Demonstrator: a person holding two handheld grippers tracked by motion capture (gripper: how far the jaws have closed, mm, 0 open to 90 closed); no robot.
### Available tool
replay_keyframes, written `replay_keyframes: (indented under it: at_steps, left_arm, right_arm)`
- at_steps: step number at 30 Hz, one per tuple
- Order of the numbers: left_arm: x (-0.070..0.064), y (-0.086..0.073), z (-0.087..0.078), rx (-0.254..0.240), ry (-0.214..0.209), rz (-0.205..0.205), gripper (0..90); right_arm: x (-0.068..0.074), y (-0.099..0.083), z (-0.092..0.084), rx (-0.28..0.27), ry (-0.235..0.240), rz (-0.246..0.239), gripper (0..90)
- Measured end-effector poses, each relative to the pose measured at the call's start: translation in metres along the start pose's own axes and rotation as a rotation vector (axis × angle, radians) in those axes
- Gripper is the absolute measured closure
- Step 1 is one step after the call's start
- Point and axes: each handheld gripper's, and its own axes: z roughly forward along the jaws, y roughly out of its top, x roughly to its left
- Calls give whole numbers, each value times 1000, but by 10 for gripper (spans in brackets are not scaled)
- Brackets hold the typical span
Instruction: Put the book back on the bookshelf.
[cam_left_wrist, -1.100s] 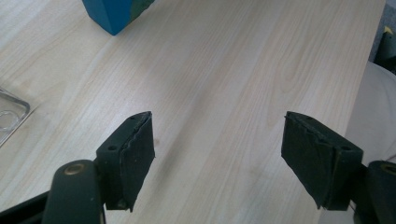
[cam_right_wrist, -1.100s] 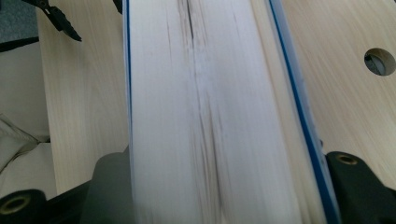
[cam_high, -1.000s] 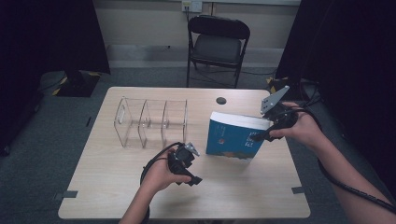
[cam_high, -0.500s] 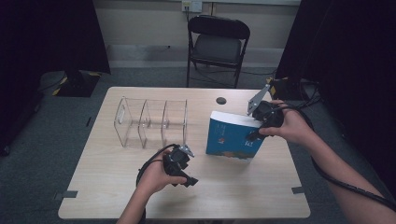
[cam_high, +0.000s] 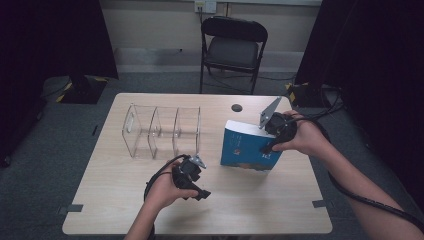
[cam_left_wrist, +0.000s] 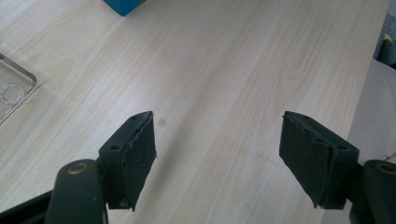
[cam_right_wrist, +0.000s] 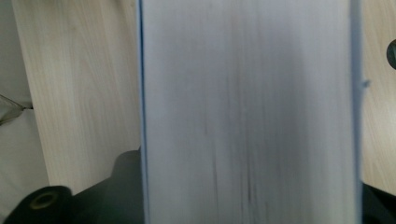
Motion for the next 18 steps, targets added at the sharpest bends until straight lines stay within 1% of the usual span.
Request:
replay_keyframes:
  at_steps: [2,3,4,6,8,12,18]
  left_arm:
    - [0,0,-1,-2,4,6,267]
    - [0,-1,-2,-3,7,10,266]
    - [0,-1,-2,-13,8,5,267]
    - [1,-3,-4,-5,8,11,264]
    - [2,-6,-4,-1,8,7,262]
    - [5,-10,-4,-11,8,1,259]
    - [8,-12,-6,-18,8,-9,258]
  right_arm:
    - [1,1,0,19,-5,-12,562]
    - [1,1,0,24,1,-19,563]
    - [1,2,0,27,-7,-21,563]
    - [2,2,0,24,-12,-24,564]
    - [2,2,0,26,-14,-17,567]
    - [3,2,0,28,-14,-11,579]
    - [6,1,0,23,-24,-6,593]
